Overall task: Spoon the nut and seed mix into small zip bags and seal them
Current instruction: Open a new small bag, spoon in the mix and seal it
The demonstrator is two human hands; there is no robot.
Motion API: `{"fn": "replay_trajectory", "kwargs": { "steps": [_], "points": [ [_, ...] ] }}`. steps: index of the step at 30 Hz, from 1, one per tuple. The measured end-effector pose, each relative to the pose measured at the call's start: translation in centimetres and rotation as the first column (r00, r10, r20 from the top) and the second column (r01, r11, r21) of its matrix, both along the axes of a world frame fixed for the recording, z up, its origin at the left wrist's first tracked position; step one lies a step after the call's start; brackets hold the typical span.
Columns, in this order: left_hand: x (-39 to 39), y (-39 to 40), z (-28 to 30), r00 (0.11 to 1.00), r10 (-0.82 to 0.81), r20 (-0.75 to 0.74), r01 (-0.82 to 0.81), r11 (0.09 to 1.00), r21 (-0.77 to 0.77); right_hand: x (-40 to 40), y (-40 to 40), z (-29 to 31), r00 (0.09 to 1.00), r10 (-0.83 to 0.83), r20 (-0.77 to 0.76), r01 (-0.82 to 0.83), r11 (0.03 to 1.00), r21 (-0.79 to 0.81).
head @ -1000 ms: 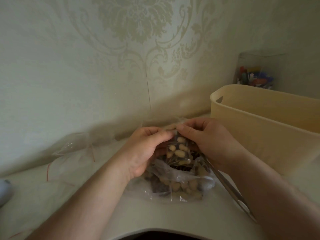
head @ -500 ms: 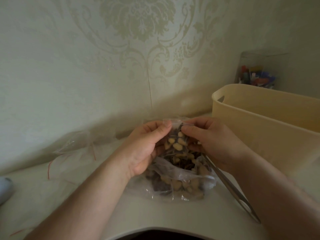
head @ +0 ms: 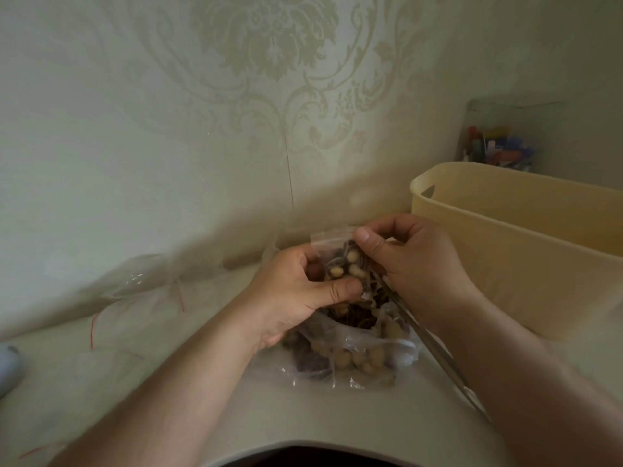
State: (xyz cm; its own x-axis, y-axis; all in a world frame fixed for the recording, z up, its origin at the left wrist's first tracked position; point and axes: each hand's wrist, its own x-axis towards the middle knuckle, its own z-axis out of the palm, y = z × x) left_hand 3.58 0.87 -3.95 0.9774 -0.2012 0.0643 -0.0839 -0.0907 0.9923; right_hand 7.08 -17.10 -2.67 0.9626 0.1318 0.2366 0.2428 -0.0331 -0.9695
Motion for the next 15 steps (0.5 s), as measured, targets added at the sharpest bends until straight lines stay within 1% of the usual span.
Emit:
{"fn": "replay_trajectory", "kwargs": {
  "steps": [4, 7, 12, 15],
  "points": [
    [0.03, 0.01, 0.01, 1.000, -0.011, 0.017, 0.011, 1.000, -0.004, -0.25, 0.25, -0.04, 1.000, -0.004, -0.026, 0.004, 1.000, 0.027],
    [0.21, -0.17, -0.13, 0.997, 0.051, -0.058, -0.056, 0.994, -0.089, 0.00, 0.04, 0.04, 0.997, -0.063, -0.049, 0.068, 0.993, 0.094],
    [0.18, -0.21, -0.12, 0.996, 0.092, -0.014, -0.093, 0.987, -0.134, 0.17, 0.36, -0.43, 0.992, 0.052, -0.118, -0.037, 0.992, 0.123],
    [-0.06, -0.32, 0.22, 0.994, 0.105, 0.000, -0.104, 0.982, -0.156, 0.37, 0.34, -0.34, 0.987, 0.070, -0.148, -0.046, 0.987, 0.157]
  ]
}}
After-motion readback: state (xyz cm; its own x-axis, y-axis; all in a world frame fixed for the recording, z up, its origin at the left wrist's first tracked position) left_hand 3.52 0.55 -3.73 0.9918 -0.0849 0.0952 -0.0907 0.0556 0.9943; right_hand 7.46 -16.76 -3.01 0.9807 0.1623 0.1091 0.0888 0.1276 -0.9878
